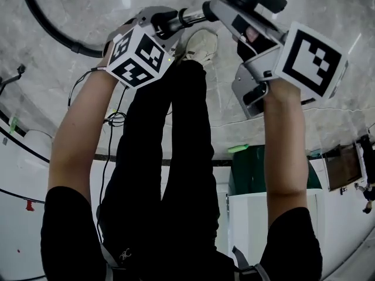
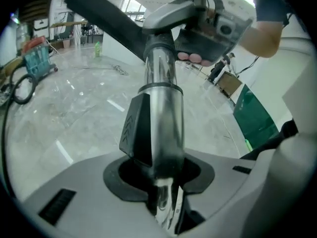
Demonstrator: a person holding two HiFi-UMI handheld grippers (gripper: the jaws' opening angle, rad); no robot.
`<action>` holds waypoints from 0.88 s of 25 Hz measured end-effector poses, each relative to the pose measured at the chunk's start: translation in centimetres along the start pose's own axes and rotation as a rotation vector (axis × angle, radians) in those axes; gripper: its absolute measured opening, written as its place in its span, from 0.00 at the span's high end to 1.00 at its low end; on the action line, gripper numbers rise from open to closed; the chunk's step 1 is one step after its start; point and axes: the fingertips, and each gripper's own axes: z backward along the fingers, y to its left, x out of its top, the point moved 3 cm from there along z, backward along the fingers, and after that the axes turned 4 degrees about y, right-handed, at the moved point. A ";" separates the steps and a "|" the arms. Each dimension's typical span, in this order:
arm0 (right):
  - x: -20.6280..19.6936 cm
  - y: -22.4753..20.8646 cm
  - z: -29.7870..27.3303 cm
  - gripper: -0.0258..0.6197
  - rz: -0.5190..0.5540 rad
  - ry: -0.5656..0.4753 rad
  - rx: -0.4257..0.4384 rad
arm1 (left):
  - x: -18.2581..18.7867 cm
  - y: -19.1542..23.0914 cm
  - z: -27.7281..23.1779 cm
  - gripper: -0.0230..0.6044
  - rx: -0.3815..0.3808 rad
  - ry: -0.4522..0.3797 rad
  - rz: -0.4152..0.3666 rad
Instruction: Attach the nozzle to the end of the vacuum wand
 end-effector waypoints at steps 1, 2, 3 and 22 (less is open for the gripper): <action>0.2 -0.2 0.3 0.68 -0.069 -0.044 -0.073 | 0.4 0.2 -0.1 0.73 0.020 -0.005 0.001; 0.5 0.1 0.5 0.68 -0.088 -0.082 -0.100 | 0.7 0.3 0.0 0.73 0.029 -0.016 0.003; 0.8 0.6 0.6 0.68 -0.069 -0.113 -0.092 | 1.0 0.5 0.3 0.73 0.030 -0.028 0.006; 1.6 0.7 0.3 0.68 -0.122 -0.383 -0.127 | 2.0 1.3 0.6 0.73 -0.041 -0.080 0.041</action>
